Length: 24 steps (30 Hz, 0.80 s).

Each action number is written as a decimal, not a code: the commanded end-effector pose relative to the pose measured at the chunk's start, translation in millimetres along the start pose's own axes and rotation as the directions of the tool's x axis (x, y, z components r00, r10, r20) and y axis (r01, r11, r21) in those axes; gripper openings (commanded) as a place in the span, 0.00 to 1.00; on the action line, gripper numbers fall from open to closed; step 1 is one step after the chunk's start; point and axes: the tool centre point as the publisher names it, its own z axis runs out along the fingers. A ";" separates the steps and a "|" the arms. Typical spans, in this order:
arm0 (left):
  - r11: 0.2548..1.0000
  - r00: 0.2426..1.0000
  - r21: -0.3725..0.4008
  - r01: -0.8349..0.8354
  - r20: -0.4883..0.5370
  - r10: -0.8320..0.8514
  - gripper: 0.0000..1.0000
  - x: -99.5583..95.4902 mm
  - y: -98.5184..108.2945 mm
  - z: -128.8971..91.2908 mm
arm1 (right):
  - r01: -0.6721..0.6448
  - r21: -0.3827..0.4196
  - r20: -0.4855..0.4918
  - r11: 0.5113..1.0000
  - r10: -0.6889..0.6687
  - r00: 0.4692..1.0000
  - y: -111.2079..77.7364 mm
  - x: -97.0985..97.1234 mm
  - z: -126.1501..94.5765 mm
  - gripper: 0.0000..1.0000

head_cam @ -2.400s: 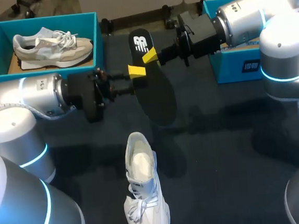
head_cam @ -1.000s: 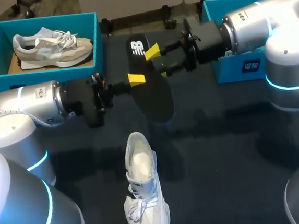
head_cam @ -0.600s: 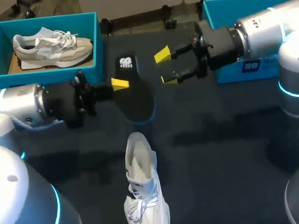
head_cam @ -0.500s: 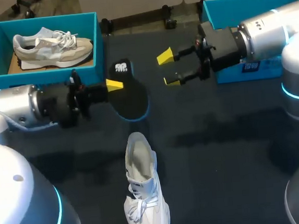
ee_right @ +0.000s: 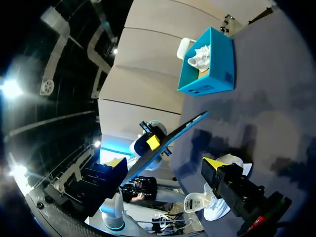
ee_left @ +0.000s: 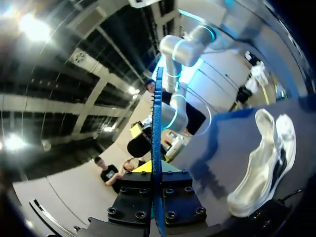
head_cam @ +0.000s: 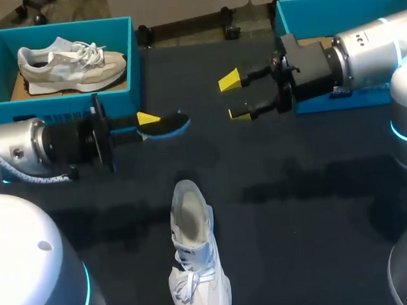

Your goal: Take the shoe out of the shoebox, open the shoe tongue, remove and reinsert the insole, then place the shoe into the shoebox

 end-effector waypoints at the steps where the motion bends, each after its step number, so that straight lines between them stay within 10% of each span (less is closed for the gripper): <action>1: 0.992 0.993 0.038 0.121 -0.003 -0.121 0.00 -1.2 6.2 -0.8 | 0.000 -0.001 0.002 1.000 0.000 1.000 -0.2 -0.1 0.8 1.00; 6: 0.992 0.993 0.038 0.121 -0.003 -0.121 0.00 -1.2 6.2 -0.8 | 0.000 -0.001 0.002 1.000 0.000 1.000 -0.2 -0.1 0.8 1.00; 11: 0.850 0.854 -0.082 0.520 0.070 -0.515 0.00 -9.5 21.0 7.6 | 0.000 -0.001 0.002 1.000 0.000 1.000 -0.2 -0.1 0.8 1.00; 24: 0.217 0.216 -0.020 0.976 0.223 -0.951 0.00 -40.9 -8.1 4.0 | 0.000 -0.001 0.002 1.000 0.000 1.000 -0.2 -0.1 0.8 1.00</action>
